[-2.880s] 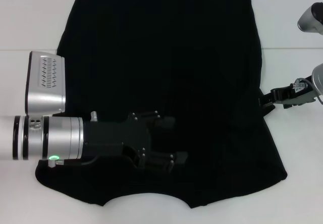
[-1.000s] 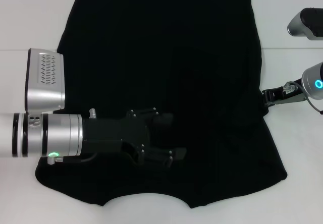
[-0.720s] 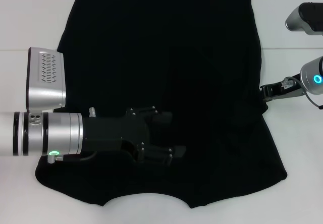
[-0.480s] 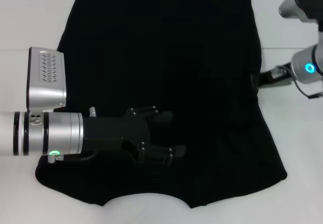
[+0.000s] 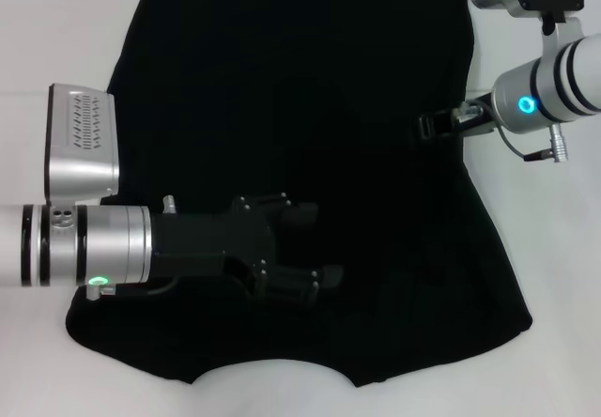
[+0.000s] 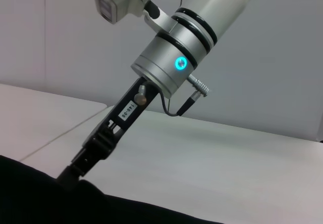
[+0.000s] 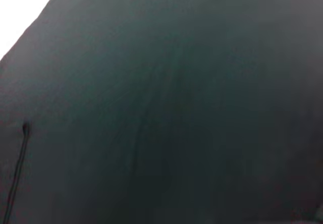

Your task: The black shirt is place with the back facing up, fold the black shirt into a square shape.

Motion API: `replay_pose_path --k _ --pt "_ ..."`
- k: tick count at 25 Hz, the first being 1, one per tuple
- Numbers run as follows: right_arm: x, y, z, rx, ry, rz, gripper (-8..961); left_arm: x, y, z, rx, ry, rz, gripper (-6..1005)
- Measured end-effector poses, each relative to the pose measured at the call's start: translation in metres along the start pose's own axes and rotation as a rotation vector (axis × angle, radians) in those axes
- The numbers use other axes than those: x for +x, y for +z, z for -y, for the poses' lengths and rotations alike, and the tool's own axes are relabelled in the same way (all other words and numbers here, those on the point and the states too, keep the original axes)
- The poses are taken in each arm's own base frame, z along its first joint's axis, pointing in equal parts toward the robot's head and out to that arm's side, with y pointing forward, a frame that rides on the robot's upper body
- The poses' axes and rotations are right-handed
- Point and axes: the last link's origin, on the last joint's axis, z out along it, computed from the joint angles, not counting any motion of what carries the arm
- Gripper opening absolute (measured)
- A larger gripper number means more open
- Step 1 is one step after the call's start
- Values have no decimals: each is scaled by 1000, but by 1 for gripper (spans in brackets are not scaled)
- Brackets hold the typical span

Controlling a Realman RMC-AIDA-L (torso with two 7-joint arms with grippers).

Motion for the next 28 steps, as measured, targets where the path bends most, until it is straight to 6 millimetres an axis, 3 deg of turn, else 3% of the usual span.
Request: replay_pose_path --k 7,12,19,22,28 --pt "-3 10 -10 8 -29 52 57 0 -1 1 5 1 2 904" --pt "-7 12 -13 8 -39 86 288 -2 -2 3 22 -5 8 901" --pt "-5 7 -7 -42 -15 121 443 -4 -9 7 57 -35 -7 896" --pt "7 7 -4 -104 -30 139 510 -5 -21 9 71 -104 -16 894" --pt "37 2 -6 -269 -124 180 611 -12 -69 4 81 -224 -46 890"
